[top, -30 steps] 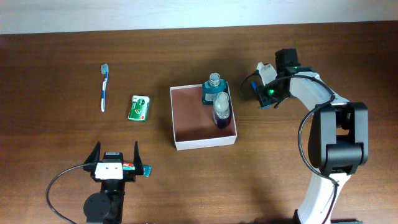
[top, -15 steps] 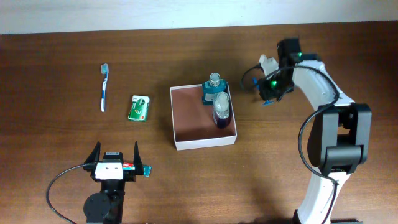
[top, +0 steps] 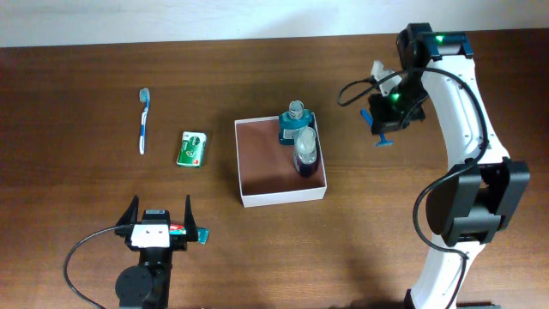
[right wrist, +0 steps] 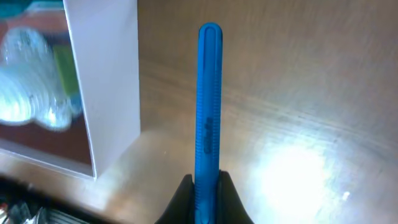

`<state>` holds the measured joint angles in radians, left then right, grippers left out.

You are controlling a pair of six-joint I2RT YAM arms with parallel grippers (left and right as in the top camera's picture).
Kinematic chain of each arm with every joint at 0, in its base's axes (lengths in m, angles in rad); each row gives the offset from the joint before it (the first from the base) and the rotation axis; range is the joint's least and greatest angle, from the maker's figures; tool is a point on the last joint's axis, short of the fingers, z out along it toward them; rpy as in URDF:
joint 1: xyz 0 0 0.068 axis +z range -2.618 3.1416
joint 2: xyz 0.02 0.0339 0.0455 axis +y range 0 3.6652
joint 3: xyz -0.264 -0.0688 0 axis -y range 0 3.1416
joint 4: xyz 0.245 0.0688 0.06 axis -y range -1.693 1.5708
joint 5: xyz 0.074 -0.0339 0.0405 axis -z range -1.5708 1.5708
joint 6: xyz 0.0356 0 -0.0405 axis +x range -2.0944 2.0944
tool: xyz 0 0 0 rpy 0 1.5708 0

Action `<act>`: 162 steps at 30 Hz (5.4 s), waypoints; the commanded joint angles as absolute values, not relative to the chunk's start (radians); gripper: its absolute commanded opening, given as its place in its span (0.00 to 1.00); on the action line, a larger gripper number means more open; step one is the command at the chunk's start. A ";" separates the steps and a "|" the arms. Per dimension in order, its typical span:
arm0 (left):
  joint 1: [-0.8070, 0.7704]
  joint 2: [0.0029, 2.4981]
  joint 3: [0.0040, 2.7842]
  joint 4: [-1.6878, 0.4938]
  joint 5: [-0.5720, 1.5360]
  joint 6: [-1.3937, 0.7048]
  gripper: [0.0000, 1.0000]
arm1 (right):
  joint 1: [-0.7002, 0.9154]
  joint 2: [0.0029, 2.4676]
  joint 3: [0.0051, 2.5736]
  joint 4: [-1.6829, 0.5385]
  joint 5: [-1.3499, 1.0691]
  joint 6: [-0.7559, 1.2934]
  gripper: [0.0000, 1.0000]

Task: Pack container
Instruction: 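Carry the blue razor left over the box, then lower the blue razor into the box's left side and open the right gripper, then raise the right gripper and retract it to the right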

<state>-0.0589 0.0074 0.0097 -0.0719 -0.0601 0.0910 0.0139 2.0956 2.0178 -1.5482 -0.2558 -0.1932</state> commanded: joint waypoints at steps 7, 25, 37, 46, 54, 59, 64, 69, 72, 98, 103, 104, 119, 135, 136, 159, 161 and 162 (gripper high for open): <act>-0.063 0.009 0.009 -0.079 -0.068 0.110 0.99 | 0.034 2.074 2.032 -1.660 -0.341 -0.175 0.04; -0.063 0.009 0.009 -0.080 -0.068 0.110 0.99 | 0.257 1.929 2.032 -1.699 -0.329 -0.166 0.04; -0.063 0.009 0.009 -0.079 -0.068 0.110 0.99 | 0.305 1.726 2.032 -1.685 -0.326 -0.113 0.04; -0.063 0.009 0.009 -0.079 -0.068 0.110 0.99 | 0.454 1.731 1.924 -1.471 -0.321 0.023 0.04; -0.063 0.009 0.009 -0.079 -0.068 0.110 0.99 | 0.579 1.736 1.760 -1.184 -0.282 0.216 0.04; -0.063 0.009 0.009 -0.080 -0.068 0.110 0.99 | 0.665 1.750 1.655 -1.034 -0.106 0.347 0.04; -0.063 0.009 0.009 -0.079 -0.068 0.110 0.99 | 0.708 1.759 1.606 -0.958 0.051 0.447 0.04; -0.063 0.009 0.009 -0.079 -0.068 0.110 0.99 | 0.722 1.761 1.581 -0.918 0.083 0.481 0.04; -0.063 0.009 0.009 -0.079 -0.068 0.110 0.99 | 0.735 1.761 1.556 -0.873 0.084 0.485 0.04; -0.063 0.009 0.009 -0.080 -0.068 0.110 0.99 | 0.754 1.960 1.523 -0.749 0.045 0.488 0.04; -0.063 0.009 0.009 -0.079 -0.068 0.110 0.99 | 0.754 1.992 1.522 -0.710 -0.006 0.489 0.04; -0.063 0.009 0.009 -0.080 -0.068 0.111 0.99 | 0.754 2.003 1.522 -0.702 -0.015 0.488 0.04; -0.063 0.009 0.009 -0.079 -0.068 0.111 0.99 | 0.754 2.059 1.521 -0.678 -0.023 0.488 0.04; -0.063 0.009 0.009 -0.079 -0.068 0.110 1.00 | 0.752 2.012 1.526 -0.703 -0.023 0.478 0.23; -0.063 0.009 0.009 -0.079 -0.068 0.110 0.99 | 0.752 1.996 1.526 -0.703 -0.022 0.476 0.23; -0.063 0.009 0.009 -0.079 -0.068 0.110 0.99 | 0.487 1.449 1.526 -0.975 0.176 0.381 0.23; -0.063 0.009 0.009 -0.079 -0.068 0.110 1.00 | 0.409 1.446 1.526 -1.021 0.177 0.348 0.23; -0.063 0.009 0.009 -0.080 -0.068 0.110 0.99 | 0.355 1.446 1.526 -1.048 0.178 0.339 0.24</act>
<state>-0.0589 0.0082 0.0097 -0.0719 -0.0601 0.0910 0.4530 1.4540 1.5276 -1.0149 0.1192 0.3832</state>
